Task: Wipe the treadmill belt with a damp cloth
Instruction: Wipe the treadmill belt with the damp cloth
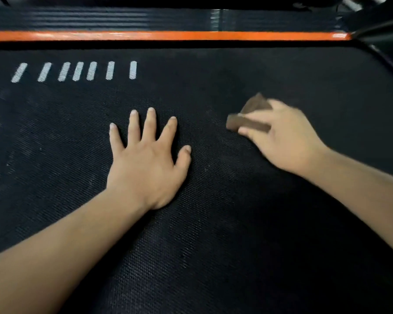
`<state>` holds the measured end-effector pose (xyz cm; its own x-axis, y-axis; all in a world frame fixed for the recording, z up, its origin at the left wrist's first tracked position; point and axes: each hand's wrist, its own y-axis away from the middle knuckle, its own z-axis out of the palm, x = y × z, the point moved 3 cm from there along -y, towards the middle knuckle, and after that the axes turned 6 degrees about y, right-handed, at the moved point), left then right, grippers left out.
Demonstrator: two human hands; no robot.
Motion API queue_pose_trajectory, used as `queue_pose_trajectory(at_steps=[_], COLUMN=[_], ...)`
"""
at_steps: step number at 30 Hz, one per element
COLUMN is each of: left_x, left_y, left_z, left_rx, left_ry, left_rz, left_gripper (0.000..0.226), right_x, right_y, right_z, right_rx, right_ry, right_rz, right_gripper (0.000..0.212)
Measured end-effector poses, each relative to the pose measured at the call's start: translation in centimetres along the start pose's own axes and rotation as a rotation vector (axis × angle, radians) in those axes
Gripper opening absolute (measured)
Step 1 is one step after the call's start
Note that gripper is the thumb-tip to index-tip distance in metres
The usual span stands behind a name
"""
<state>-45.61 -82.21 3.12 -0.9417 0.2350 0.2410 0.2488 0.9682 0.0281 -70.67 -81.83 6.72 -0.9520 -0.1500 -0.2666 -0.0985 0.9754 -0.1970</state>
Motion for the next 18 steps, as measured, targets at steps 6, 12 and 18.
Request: queue_pose_trajectory(at_steps=[6,12,18], left_x=[0.0,-0.1,0.0], left_y=[0.0,-0.1,-0.1], left_z=[0.4,0.4,0.2], left_rx=[0.002,0.012,-0.003], left_ry=[0.005,0.001,0.023], left_rz=[-0.003,-0.001,0.012], left_gripper=[0.075,0.073,0.072], right_x=[4.5,-5.0,3.3], right_y=[-0.8,9.9,7.3], right_z=[-2.1,-0.2,-2.6], right_rx=[0.143,-0.096,0.087], right_ry=[0.167,-0.082,0.076], right_rz=[0.272,-0.143,0.269], right_gripper=[0.032,0.029,0.024])
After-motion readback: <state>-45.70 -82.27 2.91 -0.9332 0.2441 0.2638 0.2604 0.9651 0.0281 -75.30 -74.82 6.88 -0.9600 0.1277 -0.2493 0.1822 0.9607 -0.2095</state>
